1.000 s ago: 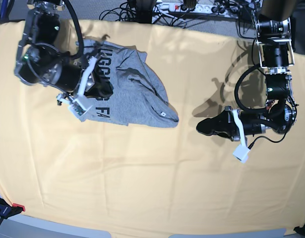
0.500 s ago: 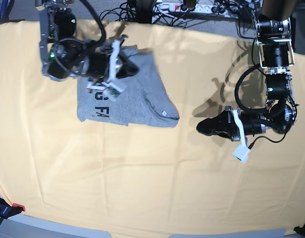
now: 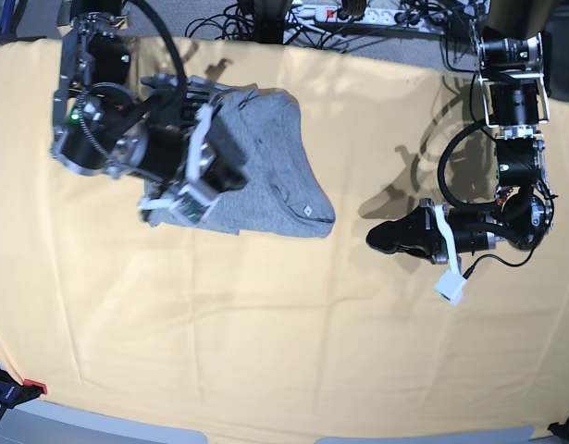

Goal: Layout the t-shirt on the table in an organized manner, then fold the t-shirt properly
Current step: 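Move the left gripper to the folded shirt's edge and grasp it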

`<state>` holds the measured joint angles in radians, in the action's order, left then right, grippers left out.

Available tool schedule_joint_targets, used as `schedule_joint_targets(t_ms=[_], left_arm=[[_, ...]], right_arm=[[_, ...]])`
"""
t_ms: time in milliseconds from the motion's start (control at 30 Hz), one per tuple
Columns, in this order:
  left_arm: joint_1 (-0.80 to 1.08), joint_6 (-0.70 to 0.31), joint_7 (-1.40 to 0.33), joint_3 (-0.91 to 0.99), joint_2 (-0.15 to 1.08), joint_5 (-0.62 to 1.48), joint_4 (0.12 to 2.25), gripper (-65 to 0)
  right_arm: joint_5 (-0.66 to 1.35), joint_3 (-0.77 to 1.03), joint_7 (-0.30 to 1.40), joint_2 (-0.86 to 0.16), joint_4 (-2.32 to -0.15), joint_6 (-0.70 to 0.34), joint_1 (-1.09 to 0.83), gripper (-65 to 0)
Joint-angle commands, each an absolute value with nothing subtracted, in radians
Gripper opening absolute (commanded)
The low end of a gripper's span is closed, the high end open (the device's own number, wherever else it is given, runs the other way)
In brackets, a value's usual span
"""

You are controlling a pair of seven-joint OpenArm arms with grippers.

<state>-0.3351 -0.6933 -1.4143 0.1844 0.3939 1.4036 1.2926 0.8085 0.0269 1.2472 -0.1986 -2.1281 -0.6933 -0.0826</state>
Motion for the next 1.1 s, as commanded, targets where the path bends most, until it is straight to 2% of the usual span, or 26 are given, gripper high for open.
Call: schedule_joint_targets(t_ms=[0,233,533,833,867,967,1000,1033,1067], left_arm=[[-0.363,-0.698,-1.396,0.189,0.405,1.484,1.309,-65.0],[-0.341,-0.649,-1.396,0.155,0.405,1.484,1.361,-65.0],[-0.182,-0.655,-1.396,-0.107,0.427,1.484,1.574,-65.0],[-0.025,-0.662,-1.396,-0.126,0.424,1.469,1.638,-65.0],[-0.015,-0.661,-1.396,-0.126,0.42,1.447,1.638,-61.2],[0.014,-0.646,-1.396,-0.125,0.415,1.378,1.638,-31.2],[0.023,-0.638,-1.396,-0.123,0.414,1.361,1.638,-23.0],[0.031,-0.631,-1.396,-0.123,0.412,1.344,1.638,-17.8],[0.039,-0.627,-1.396,-0.123,0.411,1.334,1.638,-15.6]], right_arm=[[0.822,0.067,1.22,-0.203,-2.144,-0.698,-0.069,-65.0],[0.841,0.238,1.216,-0.239,-2.144,-0.698,-0.07,-65.0],[0.81,0.242,1.215,-0.253,-2.142,-0.698,-0.072,-65.0],[0.812,0.242,1.214,-0.252,-2.142,-0.698,-0.08,-65.0],[0.812,0.242,1.213,-0.252,-2.142,-0.698,-0.08,-65.0],[0.812,0.242,1.212,-0.252,-2.142,-0.698,-0.081,-65.0],[0.812,0.242,1.212,-0.252,-2.142,-0.698,-0.081,-65.0],[0.811,0.242,1.213,-0.253,-2.142,-0.698,-0.081,-65.0],[0.812,0.242,1.212,-0.252,-2.142,-0.698,-0.081,-65.0]])
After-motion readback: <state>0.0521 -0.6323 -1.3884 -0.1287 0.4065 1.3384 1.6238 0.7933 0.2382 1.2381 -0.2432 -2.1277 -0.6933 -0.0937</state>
